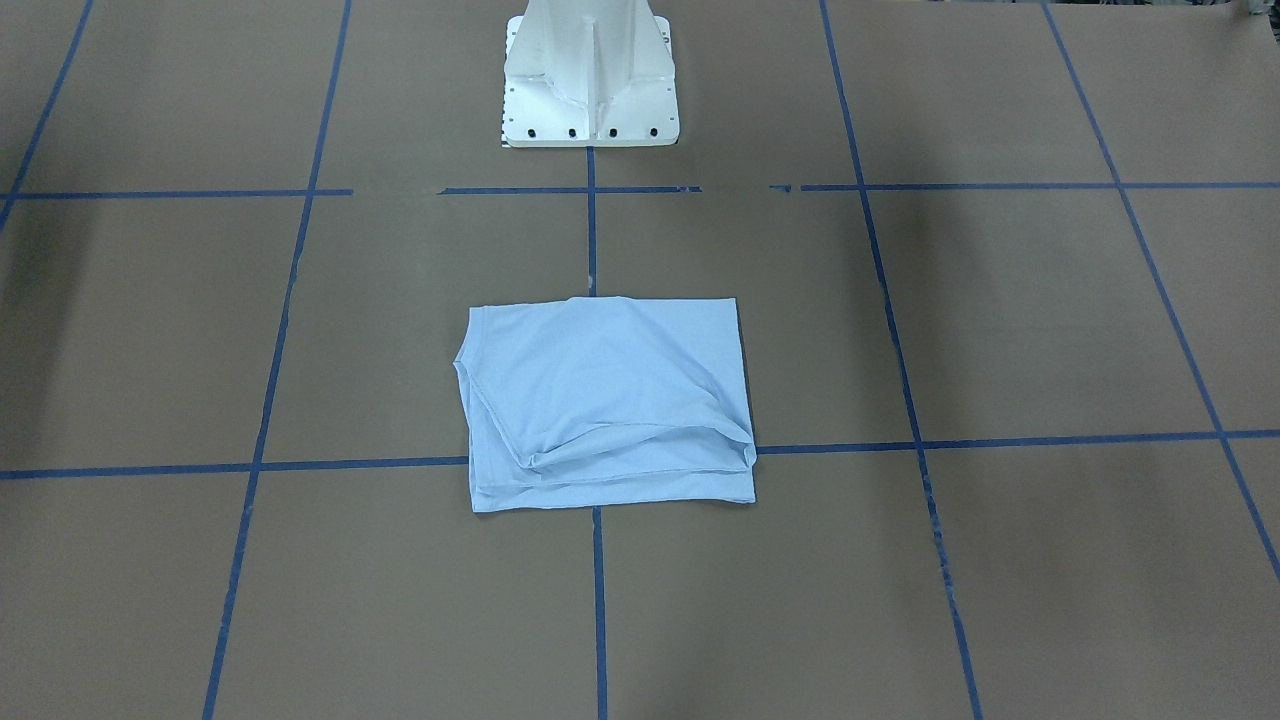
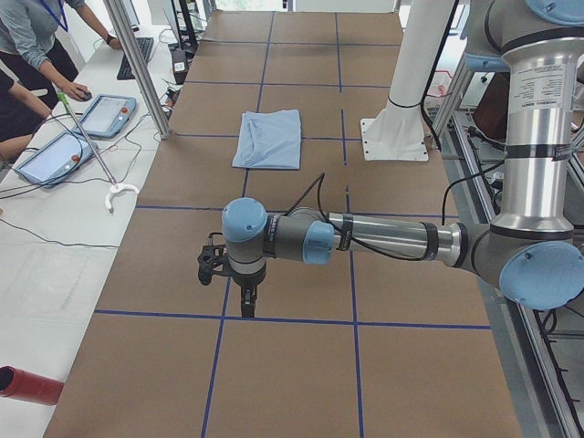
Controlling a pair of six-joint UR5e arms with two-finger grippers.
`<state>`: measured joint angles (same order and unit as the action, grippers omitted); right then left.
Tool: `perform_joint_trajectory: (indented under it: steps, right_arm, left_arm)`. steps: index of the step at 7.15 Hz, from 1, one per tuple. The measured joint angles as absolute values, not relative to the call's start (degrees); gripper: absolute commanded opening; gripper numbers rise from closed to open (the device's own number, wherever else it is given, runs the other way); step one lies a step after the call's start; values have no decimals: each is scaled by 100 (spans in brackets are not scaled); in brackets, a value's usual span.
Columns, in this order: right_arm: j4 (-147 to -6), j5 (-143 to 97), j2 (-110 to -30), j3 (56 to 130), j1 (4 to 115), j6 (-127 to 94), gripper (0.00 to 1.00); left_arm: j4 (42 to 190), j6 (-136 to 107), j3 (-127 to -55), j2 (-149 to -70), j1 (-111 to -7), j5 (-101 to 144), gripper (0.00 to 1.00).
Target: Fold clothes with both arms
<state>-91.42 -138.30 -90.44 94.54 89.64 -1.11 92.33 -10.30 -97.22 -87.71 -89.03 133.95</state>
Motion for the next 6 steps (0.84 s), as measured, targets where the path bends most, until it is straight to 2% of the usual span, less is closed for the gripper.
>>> perform_joint_trajectory:
  steps: [6]
  right_arm:
    - [-9124, -13832, -9036, 9449, 8965, -95, 100]
  left_arm:
    - [9281, -1067, -9707, -8771, -8903, 13513, 100]
